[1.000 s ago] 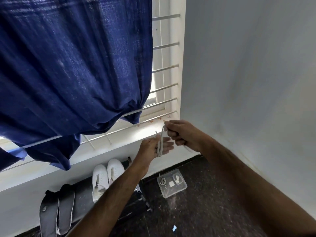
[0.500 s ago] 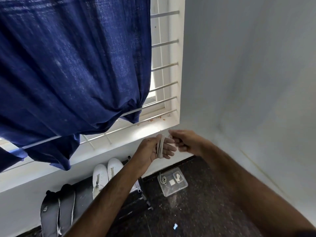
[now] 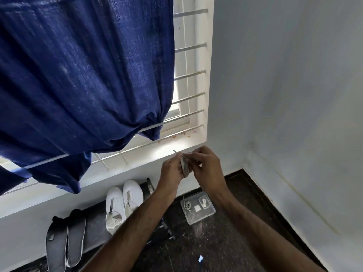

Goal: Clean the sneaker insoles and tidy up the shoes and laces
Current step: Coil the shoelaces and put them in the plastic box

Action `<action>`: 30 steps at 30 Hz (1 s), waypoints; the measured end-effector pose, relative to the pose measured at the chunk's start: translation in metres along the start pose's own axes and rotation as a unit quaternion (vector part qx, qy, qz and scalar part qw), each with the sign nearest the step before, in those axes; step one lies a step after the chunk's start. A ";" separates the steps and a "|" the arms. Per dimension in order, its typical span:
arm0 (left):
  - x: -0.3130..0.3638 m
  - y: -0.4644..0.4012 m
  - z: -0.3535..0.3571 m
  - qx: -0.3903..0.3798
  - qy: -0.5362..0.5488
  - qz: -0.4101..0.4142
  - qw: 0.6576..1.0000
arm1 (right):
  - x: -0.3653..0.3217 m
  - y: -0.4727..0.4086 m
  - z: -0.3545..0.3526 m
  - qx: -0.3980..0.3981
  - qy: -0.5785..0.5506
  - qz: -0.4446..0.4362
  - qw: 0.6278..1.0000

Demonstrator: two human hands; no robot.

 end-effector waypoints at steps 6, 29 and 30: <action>-0.020 0.002 0.002 -0.006 0.012 0.003 1.000 | 0.020 0.018 0.000 0.068 -0.131 0.113 0.982; -0.124 -0.052 -0.015 0.097 0.132 -0.072 0.984 | 0.110 0.064 0.051 -0.073 -0.152 0.247 0.954; -0.129 -0.060 -0.020 0.085 0.130 -0.081 0.984 | 0.120 0.062 0.058 -0.083 -0.151 0.266 0.949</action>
Point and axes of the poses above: each hand's wrist, its own y-axis away from the middle knuckle, its own z-axis out of the palm, x = y × z, the point moved 6 cm from there along -y, towards the middle knuckle, and after that the axes turned 9 degrees about -z, right-handed, at the moved point
